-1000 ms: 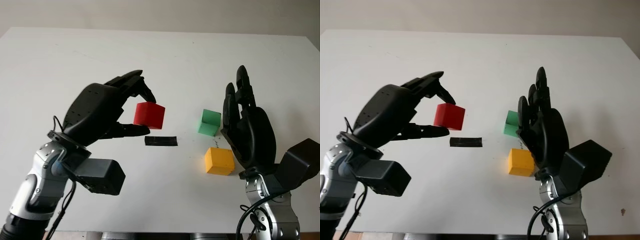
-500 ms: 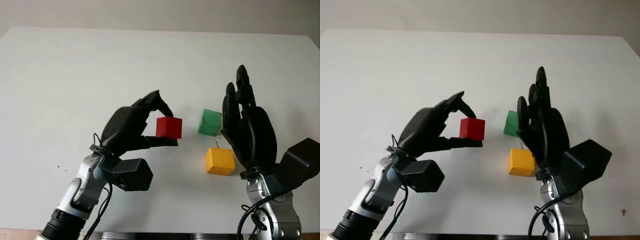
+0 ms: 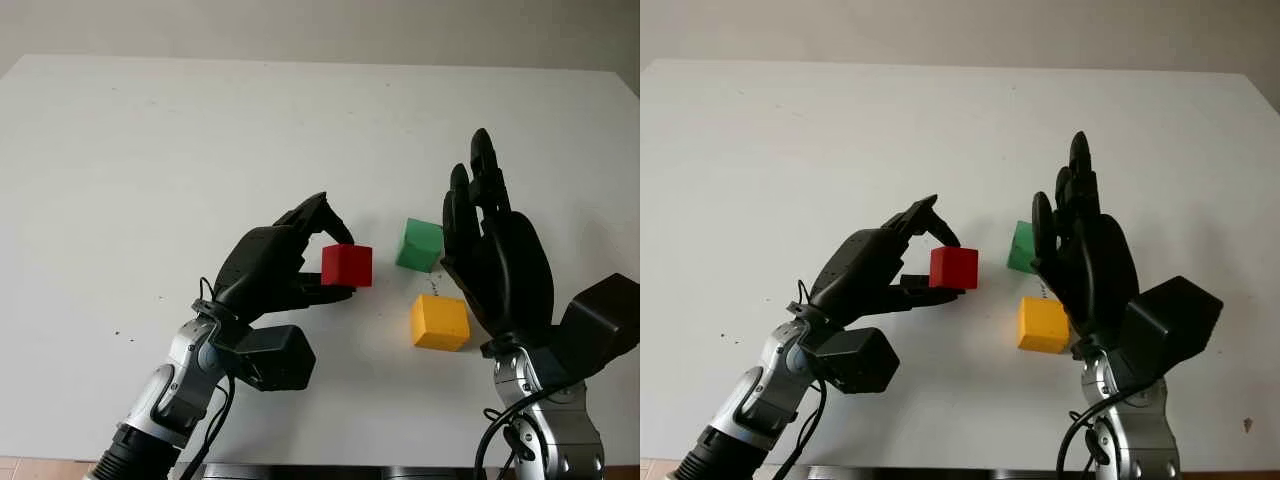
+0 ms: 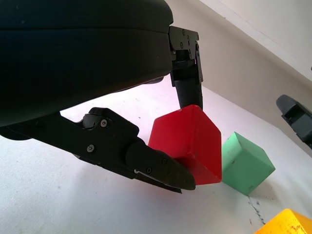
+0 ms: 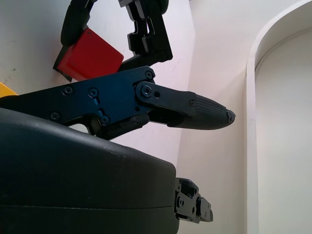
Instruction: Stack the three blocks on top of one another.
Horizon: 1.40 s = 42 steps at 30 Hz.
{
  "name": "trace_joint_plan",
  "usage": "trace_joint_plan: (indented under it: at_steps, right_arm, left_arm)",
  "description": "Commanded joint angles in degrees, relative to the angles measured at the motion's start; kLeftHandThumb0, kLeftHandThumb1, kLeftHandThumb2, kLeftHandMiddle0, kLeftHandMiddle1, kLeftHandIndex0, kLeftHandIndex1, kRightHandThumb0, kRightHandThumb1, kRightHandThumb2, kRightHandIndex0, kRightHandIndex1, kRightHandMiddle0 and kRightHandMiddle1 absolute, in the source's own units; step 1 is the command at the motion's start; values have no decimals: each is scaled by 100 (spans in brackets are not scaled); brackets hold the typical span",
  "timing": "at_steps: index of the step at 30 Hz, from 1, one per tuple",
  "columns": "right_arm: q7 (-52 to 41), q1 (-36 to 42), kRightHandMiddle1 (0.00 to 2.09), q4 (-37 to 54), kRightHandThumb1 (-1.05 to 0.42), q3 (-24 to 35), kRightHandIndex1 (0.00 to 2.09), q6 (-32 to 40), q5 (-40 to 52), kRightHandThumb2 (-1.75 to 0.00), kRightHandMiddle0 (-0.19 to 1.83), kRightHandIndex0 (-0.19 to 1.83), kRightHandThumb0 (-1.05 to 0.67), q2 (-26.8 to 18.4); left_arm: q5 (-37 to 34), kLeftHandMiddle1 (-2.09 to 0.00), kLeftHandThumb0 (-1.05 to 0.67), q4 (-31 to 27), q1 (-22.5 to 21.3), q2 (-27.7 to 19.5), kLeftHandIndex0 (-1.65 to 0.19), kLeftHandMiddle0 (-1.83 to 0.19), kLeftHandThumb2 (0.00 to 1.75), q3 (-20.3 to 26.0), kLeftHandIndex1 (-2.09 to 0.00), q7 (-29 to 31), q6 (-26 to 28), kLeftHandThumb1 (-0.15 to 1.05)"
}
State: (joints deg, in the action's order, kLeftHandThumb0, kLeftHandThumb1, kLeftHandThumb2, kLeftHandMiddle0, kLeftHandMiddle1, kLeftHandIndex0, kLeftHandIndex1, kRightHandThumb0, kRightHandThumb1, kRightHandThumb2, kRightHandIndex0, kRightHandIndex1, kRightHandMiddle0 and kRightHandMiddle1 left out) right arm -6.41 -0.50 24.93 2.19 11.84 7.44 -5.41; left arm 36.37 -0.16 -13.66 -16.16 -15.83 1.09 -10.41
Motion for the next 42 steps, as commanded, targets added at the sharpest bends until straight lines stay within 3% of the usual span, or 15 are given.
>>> trace_joint_plan:
  at_steps: [1, 11, 19, 34, 42]
  right_arm:
    - [-11, -37, 0, 49, -105, 27, 0, -61, 19, -59, -19, -19, -61, -23]
    - [-38, -45, 0, 75, -105, 62, 0, 37, 46, -58, -19, -19, -64, -59]
    - [-63, -26, 0, 126, -105, 90, 0, 96, 92, -59, -19, -19, -62, -80]
    - [-101, -25, 0, 89, -105, 106, 0, 72, 133, -59, -19, -19, -61, -99]
    - [-91, -45, 0, 53, -105, 94, 0, 50, 93, -60, -19, -19, -61, -114]
  left_arm:
    - [73, -3, -36, -39, 164, -65, -12, -14, 14, -65, -187, -8, 15, 105]
    - [596, -3, -40, -281, 272, -111, -8, -9, 20, -92, -190, -155, 375, 105]
    - [1028, -4, -49, -404, 303, -123, 10, 0, 17, -180, -145, -264, 676, 105]
    - [1134, -6, -53, -430, 303, -202, 15, -2, 23, -196, -133, -285, 788, 105]
    - [1111, -5, -59, -487, 320, -241, 18, 0, 26, -196, -115, -239, 801, 105]
